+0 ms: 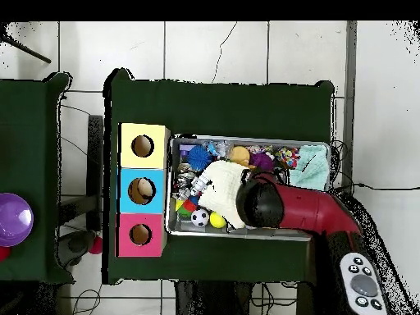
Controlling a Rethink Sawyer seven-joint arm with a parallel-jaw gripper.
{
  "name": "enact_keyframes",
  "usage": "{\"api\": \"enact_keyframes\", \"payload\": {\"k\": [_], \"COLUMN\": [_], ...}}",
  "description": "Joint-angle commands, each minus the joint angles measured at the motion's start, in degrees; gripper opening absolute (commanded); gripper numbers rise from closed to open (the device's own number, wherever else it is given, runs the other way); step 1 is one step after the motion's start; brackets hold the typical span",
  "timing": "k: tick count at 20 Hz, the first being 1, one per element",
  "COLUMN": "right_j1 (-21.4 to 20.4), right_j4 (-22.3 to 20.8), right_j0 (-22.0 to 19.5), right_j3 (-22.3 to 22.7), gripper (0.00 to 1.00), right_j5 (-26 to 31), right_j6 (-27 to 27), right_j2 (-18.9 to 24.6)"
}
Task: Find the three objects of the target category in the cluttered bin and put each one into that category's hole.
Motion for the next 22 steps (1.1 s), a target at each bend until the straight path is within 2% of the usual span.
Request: {"api": "enact_keyframes", "payload": {"k": [1,8,12,17,22], "right_j1": [3.1,5.2,6.8,9.6,13.2], "right_j4": [-6.3,-9.9,-12.3,-15.2,-18.3], "right_j0": [-2.2,-2.4,-2.1,0.9,6.7], "right_j3": [-7.5,-12.9,-16.0,-18.4,-21.8], "gripper": [1.00,1.00,1.00,1.00,1.00], "right_j5": [1.2,0.7,2.4,2.5,3.0], "right_j6": [-8.6,-6.2,-8.0,-6.1,-0.4], "right_j2": [7.5,7.3,8.3,6.7,0.8]}}
